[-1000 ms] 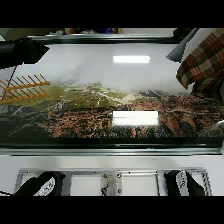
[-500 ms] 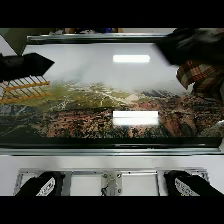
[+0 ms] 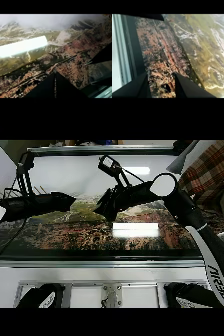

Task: Fold the clothes and pants, and hang the long-sleeved shirts on hangers.

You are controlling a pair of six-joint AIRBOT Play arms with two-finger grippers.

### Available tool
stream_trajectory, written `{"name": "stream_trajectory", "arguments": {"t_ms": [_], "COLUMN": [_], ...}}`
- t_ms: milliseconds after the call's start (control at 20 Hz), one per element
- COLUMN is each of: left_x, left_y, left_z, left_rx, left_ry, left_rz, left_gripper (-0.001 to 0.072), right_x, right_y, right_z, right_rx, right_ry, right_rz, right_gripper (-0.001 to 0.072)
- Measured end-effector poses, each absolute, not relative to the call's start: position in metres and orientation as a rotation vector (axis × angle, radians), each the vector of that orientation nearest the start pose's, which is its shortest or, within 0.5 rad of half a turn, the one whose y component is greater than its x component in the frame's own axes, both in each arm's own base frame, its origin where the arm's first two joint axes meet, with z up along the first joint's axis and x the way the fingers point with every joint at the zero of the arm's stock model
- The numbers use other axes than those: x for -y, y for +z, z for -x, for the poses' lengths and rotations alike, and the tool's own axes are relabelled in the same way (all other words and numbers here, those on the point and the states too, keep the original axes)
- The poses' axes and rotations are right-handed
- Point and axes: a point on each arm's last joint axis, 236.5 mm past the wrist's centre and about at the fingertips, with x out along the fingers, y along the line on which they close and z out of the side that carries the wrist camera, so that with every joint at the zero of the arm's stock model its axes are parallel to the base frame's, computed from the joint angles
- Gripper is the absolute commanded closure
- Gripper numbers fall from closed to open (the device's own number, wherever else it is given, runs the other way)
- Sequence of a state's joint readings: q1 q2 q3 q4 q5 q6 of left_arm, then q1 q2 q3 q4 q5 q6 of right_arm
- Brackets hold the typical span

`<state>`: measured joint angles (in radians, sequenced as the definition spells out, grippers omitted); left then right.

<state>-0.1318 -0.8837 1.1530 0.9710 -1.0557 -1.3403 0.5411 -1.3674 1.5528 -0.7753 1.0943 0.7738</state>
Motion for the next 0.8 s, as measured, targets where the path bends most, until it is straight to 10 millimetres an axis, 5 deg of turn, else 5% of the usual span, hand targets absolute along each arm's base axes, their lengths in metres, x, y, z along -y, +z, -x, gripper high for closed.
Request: {"name": "stream_trajectory", "arguments": {"t_ms": [800], "left_x": [0.168], "left_y": [0.2], "left_z": [-0.335], "left_rx": [-0.728], "left_ry": [-0.601], "left_rz": [0.211], "left_gripper": [0.0685], "right_x": [-0.375], "right_y": [0.178], "right_z": [-0.307], "right_rx": [-0.642], "right_ry": [1.353], "right_rz": [0.269], "right_gripper": [0.0675]}}
